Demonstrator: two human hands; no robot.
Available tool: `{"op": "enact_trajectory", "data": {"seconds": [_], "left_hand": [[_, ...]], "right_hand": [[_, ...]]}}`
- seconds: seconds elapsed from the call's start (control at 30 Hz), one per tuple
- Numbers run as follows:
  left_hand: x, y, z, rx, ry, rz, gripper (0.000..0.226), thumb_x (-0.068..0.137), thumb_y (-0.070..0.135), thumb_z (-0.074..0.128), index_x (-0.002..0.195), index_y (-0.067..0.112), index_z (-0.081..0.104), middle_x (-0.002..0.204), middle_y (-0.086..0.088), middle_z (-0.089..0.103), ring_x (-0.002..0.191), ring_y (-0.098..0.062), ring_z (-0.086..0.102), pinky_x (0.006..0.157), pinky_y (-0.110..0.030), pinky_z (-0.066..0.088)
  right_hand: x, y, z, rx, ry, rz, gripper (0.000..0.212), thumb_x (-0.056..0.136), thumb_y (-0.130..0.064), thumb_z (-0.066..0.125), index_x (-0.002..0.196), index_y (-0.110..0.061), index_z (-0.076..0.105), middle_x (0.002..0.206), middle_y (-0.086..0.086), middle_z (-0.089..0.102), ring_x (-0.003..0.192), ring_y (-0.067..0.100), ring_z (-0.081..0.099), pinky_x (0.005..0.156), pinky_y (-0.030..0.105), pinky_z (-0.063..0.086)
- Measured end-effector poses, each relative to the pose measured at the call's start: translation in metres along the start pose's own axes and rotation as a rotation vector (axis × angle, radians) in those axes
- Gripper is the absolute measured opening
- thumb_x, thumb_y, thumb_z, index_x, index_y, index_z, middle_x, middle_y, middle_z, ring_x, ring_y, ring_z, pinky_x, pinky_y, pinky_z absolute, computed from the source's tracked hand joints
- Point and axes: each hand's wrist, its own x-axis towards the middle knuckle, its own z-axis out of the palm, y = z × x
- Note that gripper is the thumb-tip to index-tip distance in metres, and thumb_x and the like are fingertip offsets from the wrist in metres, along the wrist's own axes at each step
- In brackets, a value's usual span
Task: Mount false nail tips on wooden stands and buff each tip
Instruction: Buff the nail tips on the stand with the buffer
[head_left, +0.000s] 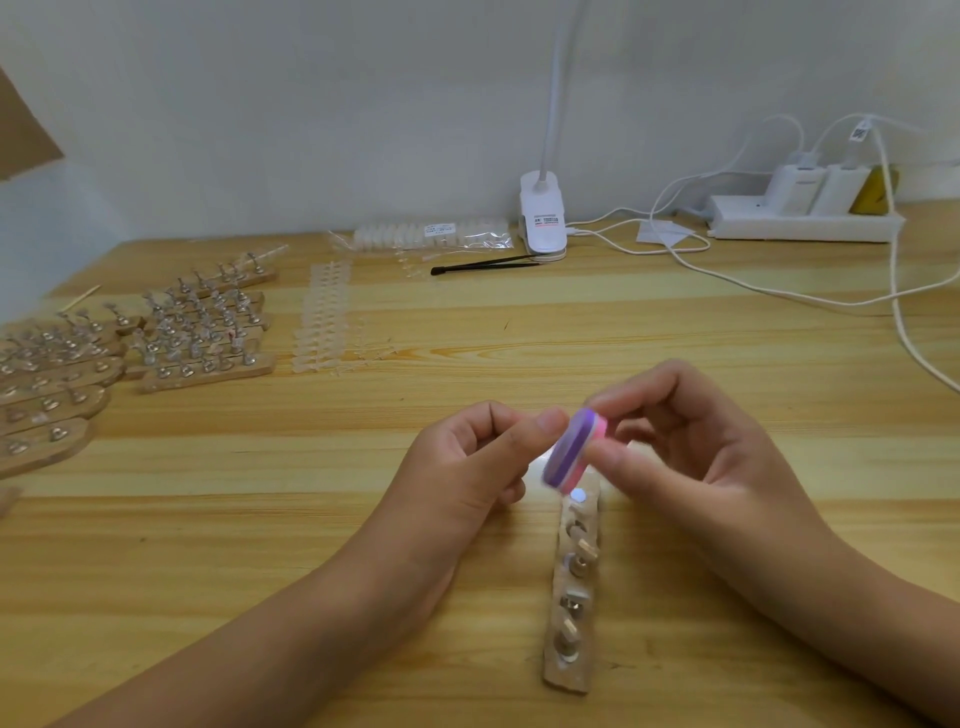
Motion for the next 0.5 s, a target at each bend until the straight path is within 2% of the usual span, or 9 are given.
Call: {"op": "enact_trajectory", "data": {"seconds": [0.3,0.43,0.5], "left_hand": [[0.0002,0.0001,0.0,0.011,-0.008,0.01,0.024,0.064,0.054,0.076,0.062,0.031,0.068,0.059,0.016,0.056,0.055,-0.002,0.046,0.065,-0.023,0.038],[0.0,-0.0002,0.0005,0.027,-0.016,0.019,0.024,0.065,0.055,0.075,0.065,0.031,0.068,0.061,0.015,0.058,0.057,-0.002,0.049,0.067,-0.026,0.04],[0.0,-0.0001,0.0008,0.02,-0.006,0.019,0.025,0.064,0.055,0.076,0.063,0.031,0.068,0.059,0.016,0.054,0.055,-0.002,0.046,0.065,-0.024,0.039]], "right_hand": [[0.0006,-0.0001,0.0001,0.006,-0.034,0.013,0.024,0.076,-0.041,0.072,0.093,-0.026,0.064,0.098,0.005,0.071,0.094,0.022,0.066,0.091,0.05,0.051],[-0.0002,0.0012,0.0011,-0.008,-0.061,0.001,0.023,0.076,-0.039,0.073,0.092,-0.026,0.063,0.097,0.005,0.07,0.094,0.022,0.066,0.09,0.049,0.05],[0.0001,0.0011,0.0003,0.013,-0.025,-0.012,0.026,0.076,-0.038,0.072,0.094,-0.022,0.062,0.097,0.006,0.07,0.093,0.021,0.066,0.089,0.047,0.05]]}}
